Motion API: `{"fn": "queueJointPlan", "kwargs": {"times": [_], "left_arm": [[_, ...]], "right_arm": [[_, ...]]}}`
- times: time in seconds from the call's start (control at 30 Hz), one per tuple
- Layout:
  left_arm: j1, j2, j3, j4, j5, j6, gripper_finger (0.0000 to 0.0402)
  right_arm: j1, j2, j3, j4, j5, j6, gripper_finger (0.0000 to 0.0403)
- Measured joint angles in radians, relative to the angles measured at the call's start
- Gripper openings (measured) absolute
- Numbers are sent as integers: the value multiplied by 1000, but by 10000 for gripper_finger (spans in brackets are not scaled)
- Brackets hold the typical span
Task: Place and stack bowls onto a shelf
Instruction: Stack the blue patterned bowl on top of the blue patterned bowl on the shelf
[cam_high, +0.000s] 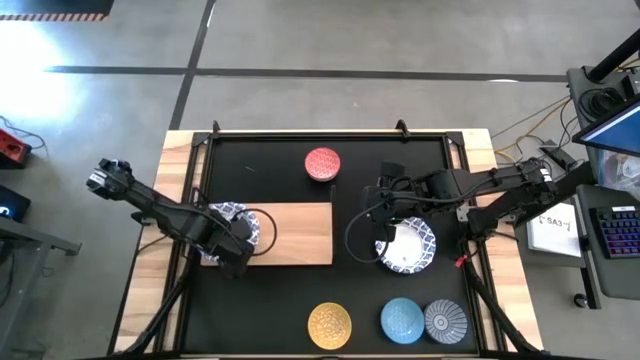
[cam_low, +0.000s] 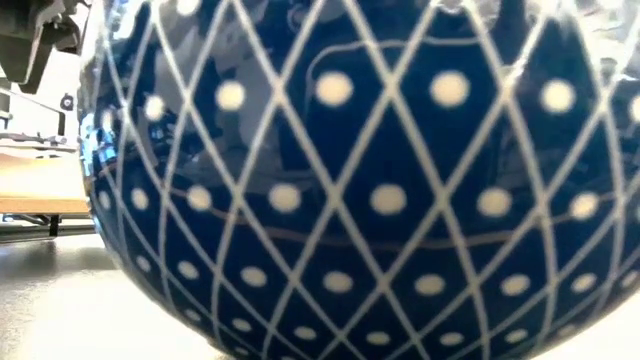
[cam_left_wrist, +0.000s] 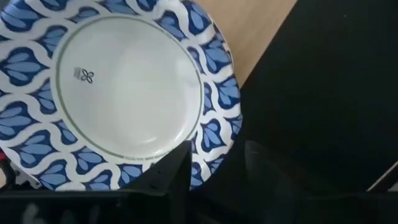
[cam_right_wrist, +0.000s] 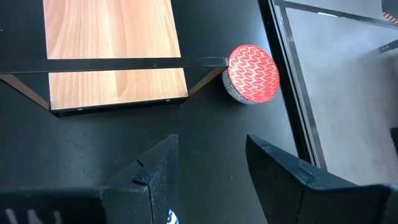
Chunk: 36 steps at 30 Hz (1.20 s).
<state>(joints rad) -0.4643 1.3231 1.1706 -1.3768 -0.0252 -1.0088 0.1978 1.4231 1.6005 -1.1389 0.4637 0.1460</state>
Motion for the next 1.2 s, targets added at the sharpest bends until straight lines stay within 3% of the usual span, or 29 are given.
{"fn": "queueJointPlan", "kwargs": {"times": [0.27,0.4,0.8,1.2], "left_arm": [[0,0,18,44,11,0,158],[0,0,22,141,-8,7,154],[-33,0,22,626,-98,258,153],[-118,57,19,835,-125,383,152]], "right_arm": [[0,0,0,-12,-1,38,178],[0,0,0,-68,-86,116,178],[57,0,-102,-192,-181,625,178],[186,0,-341,-30,-289,923,178]]}}
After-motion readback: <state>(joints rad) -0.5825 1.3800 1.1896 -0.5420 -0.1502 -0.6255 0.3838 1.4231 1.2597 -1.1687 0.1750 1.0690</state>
